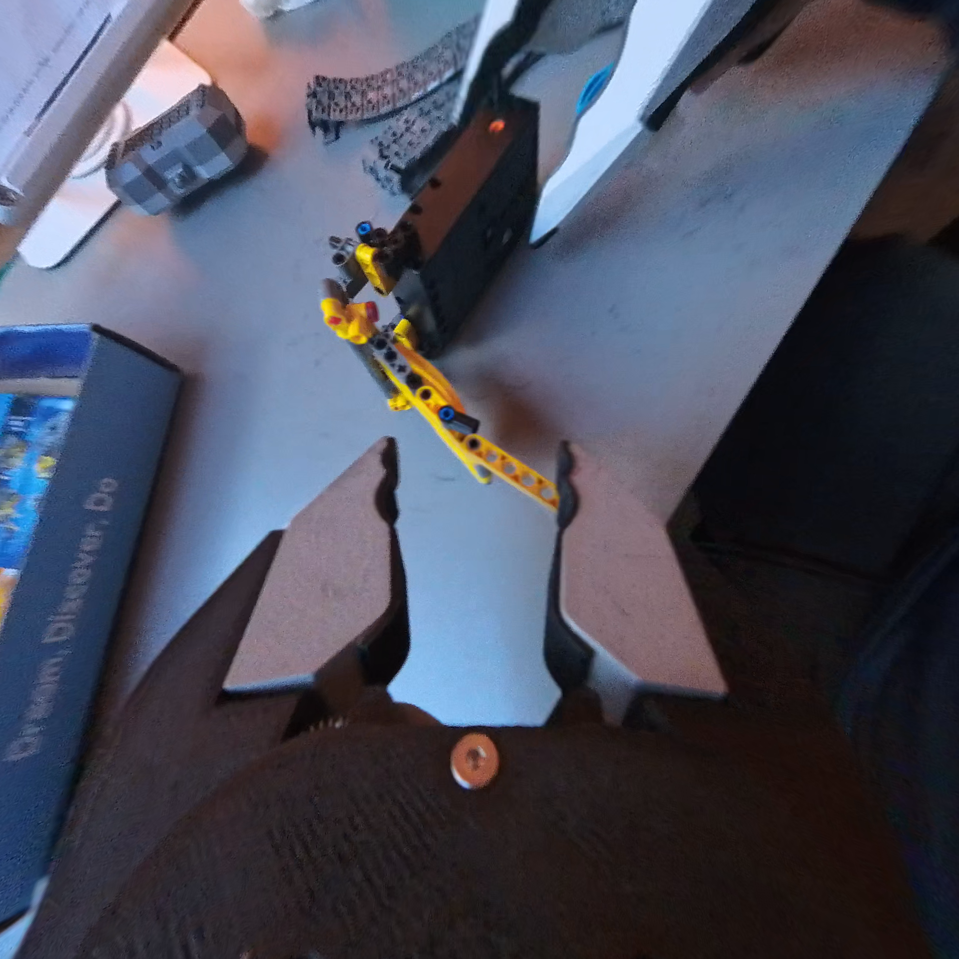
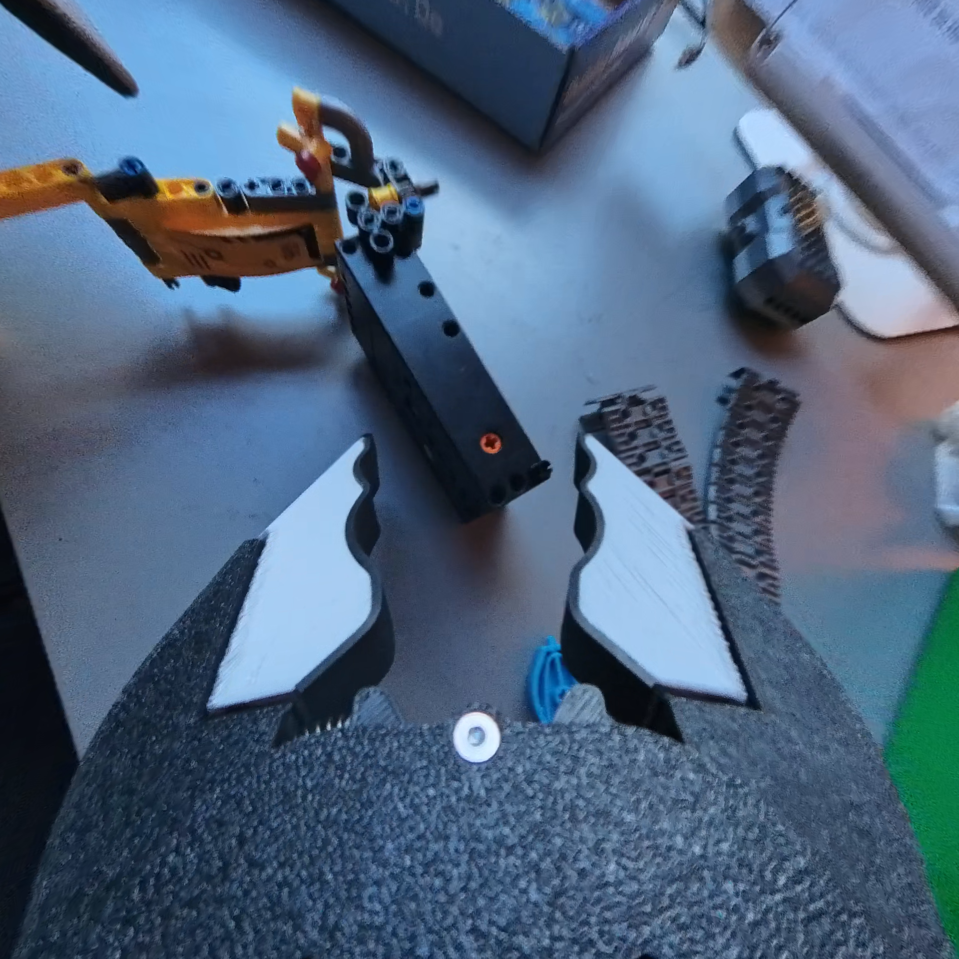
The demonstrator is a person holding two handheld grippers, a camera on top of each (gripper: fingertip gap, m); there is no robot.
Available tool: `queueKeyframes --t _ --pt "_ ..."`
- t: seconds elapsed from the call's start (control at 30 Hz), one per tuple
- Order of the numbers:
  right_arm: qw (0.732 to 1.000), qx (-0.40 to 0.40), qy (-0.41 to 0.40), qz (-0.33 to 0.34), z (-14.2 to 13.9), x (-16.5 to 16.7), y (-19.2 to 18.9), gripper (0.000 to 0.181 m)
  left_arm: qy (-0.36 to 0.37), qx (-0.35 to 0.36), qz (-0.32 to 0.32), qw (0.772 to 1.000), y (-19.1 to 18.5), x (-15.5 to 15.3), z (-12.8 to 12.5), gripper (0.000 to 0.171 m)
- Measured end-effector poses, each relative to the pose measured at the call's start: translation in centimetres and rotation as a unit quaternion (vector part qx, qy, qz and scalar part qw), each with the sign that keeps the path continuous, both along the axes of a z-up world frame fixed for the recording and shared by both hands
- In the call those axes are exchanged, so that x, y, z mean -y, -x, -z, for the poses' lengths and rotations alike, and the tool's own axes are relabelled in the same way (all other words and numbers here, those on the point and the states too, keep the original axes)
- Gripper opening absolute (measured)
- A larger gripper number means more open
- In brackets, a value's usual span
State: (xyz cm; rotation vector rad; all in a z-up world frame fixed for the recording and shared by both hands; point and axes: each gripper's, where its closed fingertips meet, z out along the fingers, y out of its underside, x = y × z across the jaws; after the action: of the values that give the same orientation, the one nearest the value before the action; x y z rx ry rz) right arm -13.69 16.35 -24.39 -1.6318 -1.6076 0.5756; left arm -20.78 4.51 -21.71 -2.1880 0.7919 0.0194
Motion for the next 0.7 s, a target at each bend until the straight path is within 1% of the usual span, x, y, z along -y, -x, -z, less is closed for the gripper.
queueKeyframes --t 0.07,0.1,0.13,0.17,0.23,0.3,0.33,0.37,0.4,0.47,0.5,0.57,0.6,0.63,0.7 --pt "1.0 0.001 0.017 0.001 1.1 0.2 0.0 0.059 -0.001 -0.085 0.021 0.996 1.3 -0.5 0.3 0.037" --pt "1.0 -0.005 0.01 0.004 1.3 0.1 0.0 0.053 -0.002 -0.141 0.029 0.99 2.4 -0.8 0.4 0.022" --pt "1.0 -0.009 -0.004 0.008 1.3 0.0 -0.1 0.045 -0.006 -0.198 0.044 0.979 3.5 -1.1 0.4 0.013" --pt "1.0 -0.012 -0.019 0.008 1.2 0.0 -0.1 0.034 -0.018 -0.252 0.066 0.965 4.6 -1.6 0.3 0.008" --pt "0.999 -0.014 -0.045 0.003 1.0 0.3 -0.1 0.033 -0.042 -0.335 0.102 0.936 6.8 -2.8 0.2 0.008" --pt "0.997 -0.013 -0.08 -0.009 0.8 0.5 0.1 0.031 -0.064 -0.379 0.121 0.915 8.5 -3.9 -0.1 0.008" --pt "0.994 -0.014 -0.103 -0.018 0.8 0.8 0.2 0.03 -0.071 -0.381 0.114 0.915 9.2 -4.3 -0.4 0.008" --pt "0.991 -0.015 -0.13 -0.029 0.7 1.1 0.2 0.028 -0.077 -0.368 0.1 0.921 9.6 -4.6 -0.9 0.009" --pt "0.986 -0.015 -0.161 -0.039 0.6 1.4 0.3 0.029 -0.085 -0.337 0.089 0.933 9.3 -4.8 -1.6 0.02" --pt "0.972 -0.016 -0.225 -0.067 0.7 2.3 0.3 0.026 -0.097 -0.238 0.097 0.961 6.8 -4.5 -3.2 0.045" --pt "0.964 -0.012 -0.252 -0.083 0.8 2.8 0.3 0.024 -0.111 -0.192 0.108 0.969 5.0 -4.4 -4.4 0.051" --pt "0.952 -0.007 -0.287 -0.105 1.2 3.7 0.3 0.026 -0.139 -0.126 0.161 0.969 0.8 -3.8 -5.8 0.059" --pt "0.949 -0.007 -0.294 -0.111 1.2 4.0 0.3 0.029 -0.144 -0.114 0.195 0.963 -1.2 -3.5 -5.6 0.06" --pt "0.948 -0.009 -0.296 -0.115 1.2 4.2 0.2 0.029 -0.145 -0.121 0.22 0.957 -2.7 -3.5 -4.8 0.064" --pt "0.952 -0.013 -0.278 -0.125 1.2 4.7 -0.2 0.03 -0.13 -0.162 0.239 0.949 -4.0 -4.4 -2.2 0.075"
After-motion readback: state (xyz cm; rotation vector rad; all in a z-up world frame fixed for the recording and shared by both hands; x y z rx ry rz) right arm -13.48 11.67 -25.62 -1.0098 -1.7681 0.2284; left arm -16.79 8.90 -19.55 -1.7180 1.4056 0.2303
